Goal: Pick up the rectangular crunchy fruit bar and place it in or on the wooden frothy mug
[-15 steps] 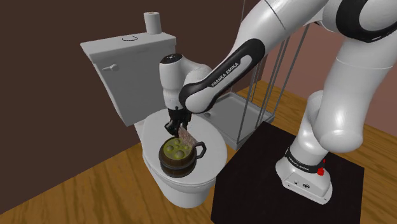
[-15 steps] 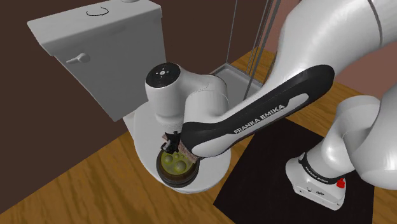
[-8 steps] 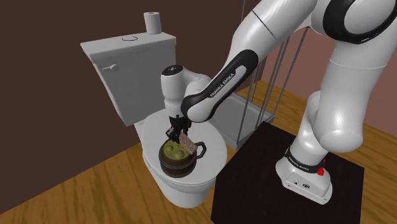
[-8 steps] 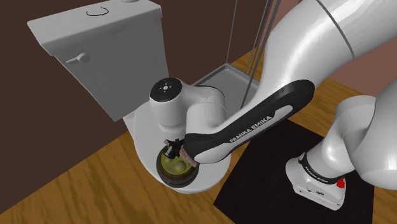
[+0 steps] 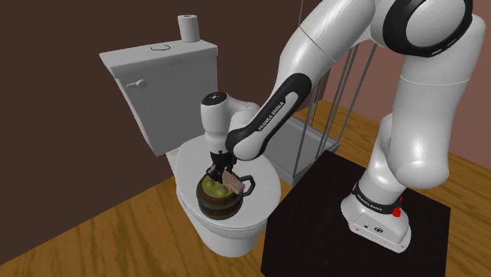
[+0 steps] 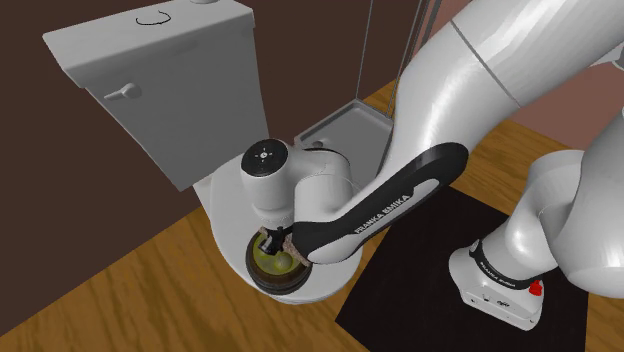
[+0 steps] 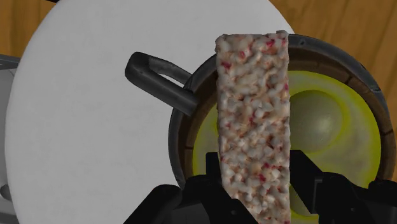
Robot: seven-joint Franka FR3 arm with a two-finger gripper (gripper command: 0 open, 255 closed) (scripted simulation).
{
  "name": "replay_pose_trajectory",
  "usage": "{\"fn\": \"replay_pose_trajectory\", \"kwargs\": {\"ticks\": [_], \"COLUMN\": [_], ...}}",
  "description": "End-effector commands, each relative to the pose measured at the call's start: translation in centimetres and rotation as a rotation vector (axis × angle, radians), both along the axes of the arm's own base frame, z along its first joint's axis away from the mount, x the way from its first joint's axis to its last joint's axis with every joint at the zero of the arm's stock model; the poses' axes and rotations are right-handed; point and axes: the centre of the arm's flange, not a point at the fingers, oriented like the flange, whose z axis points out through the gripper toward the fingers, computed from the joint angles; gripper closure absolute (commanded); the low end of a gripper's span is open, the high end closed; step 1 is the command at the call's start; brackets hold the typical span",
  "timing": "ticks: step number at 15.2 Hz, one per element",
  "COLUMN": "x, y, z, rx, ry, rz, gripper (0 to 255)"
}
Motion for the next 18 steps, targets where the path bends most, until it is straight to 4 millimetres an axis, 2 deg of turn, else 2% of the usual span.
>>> {"fn": "replay_pose_trajectory", "kwargs": {"ticks": [1, 5, 6, 11, 15, 18], "x": [0.0, 0.0, 0.0, 0.0, -0.2, -0.2], "y": [0.0, 0.0, 0.0, 0.0, 0.2, 0.2], "z": [-0.1, -0.1, -0.1, -0.1, 4.9, 4.9], "rx": [0.000, 0.000, 0.000, 0.000, 0.000, 0.000], "ry": [0.000, 0.000, 0.000, 0.000, 0.000, 0.000], "rz": [0.000, 0.000, 0.000, 0.000, 0.000, 0.000], "gripper": [255, 255, 0, 0, 0, 0]}}
